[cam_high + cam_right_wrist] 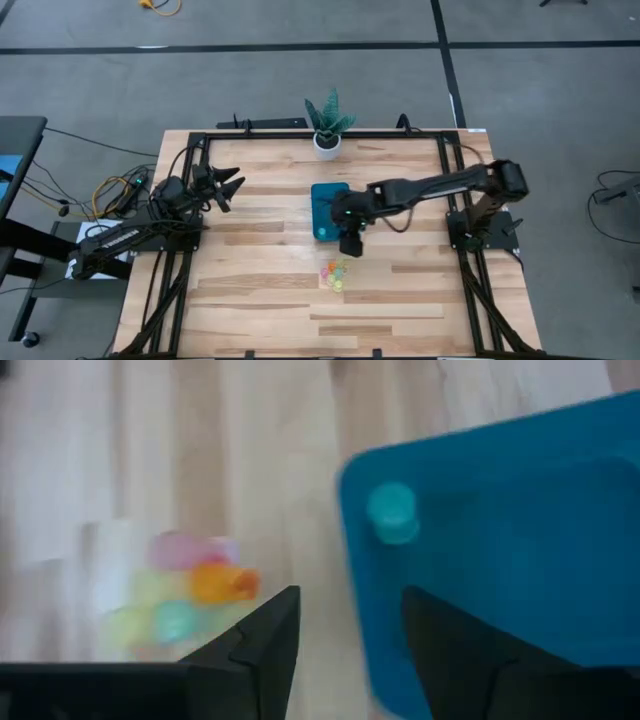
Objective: Pick and place pill bottles into a basket
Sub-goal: Put the yellow pill bottle into the blue container
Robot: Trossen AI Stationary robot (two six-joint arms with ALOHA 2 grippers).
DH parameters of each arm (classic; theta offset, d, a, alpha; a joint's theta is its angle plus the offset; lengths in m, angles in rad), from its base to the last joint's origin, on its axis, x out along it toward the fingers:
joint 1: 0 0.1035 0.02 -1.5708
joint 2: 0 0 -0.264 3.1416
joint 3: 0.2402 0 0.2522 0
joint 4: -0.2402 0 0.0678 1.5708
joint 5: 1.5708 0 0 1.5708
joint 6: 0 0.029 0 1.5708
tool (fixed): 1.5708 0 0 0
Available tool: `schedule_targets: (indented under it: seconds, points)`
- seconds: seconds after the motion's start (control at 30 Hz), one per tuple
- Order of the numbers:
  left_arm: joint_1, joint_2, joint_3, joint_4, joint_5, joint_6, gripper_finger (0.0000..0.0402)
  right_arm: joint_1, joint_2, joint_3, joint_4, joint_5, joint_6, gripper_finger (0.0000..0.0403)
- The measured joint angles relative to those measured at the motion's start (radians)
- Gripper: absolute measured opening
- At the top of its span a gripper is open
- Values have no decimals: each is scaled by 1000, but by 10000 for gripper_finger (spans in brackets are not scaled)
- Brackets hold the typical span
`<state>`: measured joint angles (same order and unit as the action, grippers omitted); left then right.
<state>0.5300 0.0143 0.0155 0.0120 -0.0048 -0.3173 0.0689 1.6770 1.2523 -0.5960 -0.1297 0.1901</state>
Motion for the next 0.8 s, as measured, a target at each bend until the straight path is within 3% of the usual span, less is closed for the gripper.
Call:
schedule_targets:
  seconds: [0.3,0.43,0.8]
  points:
    - [0,0,0,0,0,0,213,122,-148,1,-125,72,180,155]
    - [0,0,0,0,1,0,213,162,-120,0,-142,71,252,157]
    - [0,0,0,0,0,0,213,225,-1,0,-151,70,255,141]
